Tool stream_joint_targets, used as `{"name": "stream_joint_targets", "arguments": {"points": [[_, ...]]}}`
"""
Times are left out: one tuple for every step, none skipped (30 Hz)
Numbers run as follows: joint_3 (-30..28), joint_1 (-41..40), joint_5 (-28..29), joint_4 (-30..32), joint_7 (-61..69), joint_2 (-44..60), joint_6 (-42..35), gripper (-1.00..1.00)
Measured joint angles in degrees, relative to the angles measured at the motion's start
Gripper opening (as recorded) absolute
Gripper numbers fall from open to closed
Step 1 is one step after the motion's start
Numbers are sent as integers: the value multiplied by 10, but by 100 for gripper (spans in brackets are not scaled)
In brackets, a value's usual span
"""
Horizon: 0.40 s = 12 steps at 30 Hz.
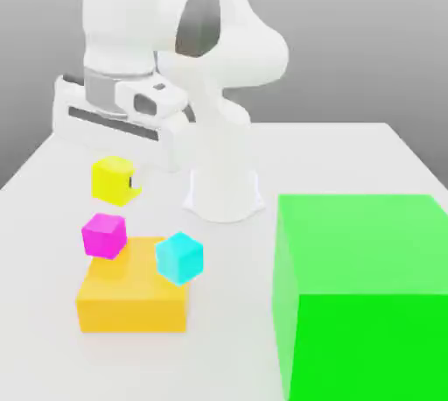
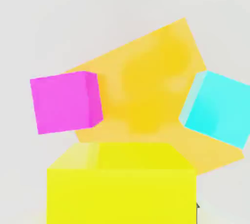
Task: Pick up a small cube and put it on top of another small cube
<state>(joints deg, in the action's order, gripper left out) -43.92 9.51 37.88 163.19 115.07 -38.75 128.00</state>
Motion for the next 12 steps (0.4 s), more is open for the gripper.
{"name": "stream_joint_targets", "arguments": {"points": [[-18, -12, 5, 7, 22, -9, -1, -100], [-33, -31, 11, 11, 41, -24, -10, -100], [-47, -39, 18, 14, 50, -24, -4, -100], [-62, -40, 25, 18, 54, -14, 11, -100], [-78, -36, 32, 22, 55, 1, 31, -100], [-93, -31, 38, 26, 55, 20, 54, -100], [-108, -25, 44, 30, 55, 40, 79, -100], [-124, -17, 50, 34, 54, 60, 104, -100], [-140, -9, 55, 37, 53, 82, 130, 100], [-140, -9, 55, 37, 53, 82, 130, 100], [-140, -9, 55, 37, 53, 82, 130, 100], [-140, -9, 55, 37, 53, 82, 130, 100]]}}
